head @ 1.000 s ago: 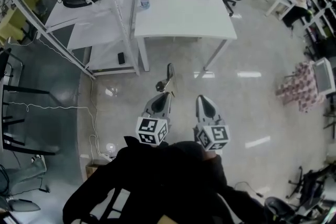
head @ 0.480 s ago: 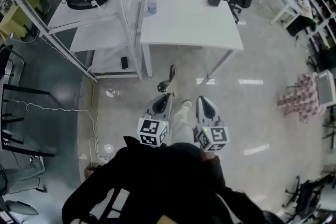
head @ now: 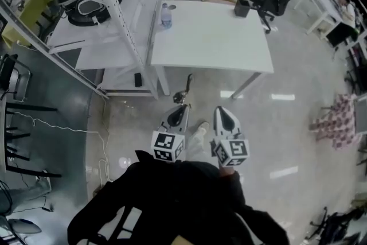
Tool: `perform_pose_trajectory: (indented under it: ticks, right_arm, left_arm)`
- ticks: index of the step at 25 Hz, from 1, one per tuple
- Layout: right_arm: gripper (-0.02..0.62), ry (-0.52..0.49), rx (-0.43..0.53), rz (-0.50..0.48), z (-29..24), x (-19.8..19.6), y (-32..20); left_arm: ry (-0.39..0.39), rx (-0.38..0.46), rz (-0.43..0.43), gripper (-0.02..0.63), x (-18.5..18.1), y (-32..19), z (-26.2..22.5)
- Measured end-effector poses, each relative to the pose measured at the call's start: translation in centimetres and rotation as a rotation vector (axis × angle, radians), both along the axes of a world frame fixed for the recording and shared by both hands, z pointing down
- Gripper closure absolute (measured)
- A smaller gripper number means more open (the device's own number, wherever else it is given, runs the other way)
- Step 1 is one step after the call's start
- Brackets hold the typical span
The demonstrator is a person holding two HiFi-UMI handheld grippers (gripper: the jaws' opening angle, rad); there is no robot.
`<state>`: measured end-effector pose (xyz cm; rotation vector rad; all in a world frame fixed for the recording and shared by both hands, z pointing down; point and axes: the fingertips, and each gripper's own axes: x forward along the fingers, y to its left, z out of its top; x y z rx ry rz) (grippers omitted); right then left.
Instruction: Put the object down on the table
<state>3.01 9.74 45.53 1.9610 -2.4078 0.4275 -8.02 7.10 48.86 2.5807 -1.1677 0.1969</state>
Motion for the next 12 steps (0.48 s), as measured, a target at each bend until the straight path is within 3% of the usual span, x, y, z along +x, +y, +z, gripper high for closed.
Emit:
perform_pose_trajectory:
  ticks: [12]
  right_arm:
    - [0.606, 0.009, 0.017, -0.076, -1.4, 9.5, -17.1]
  left_arm:
    - [-0.012, -0.01, -0.058, 0.598, 9.4, -16.6, -1.7]
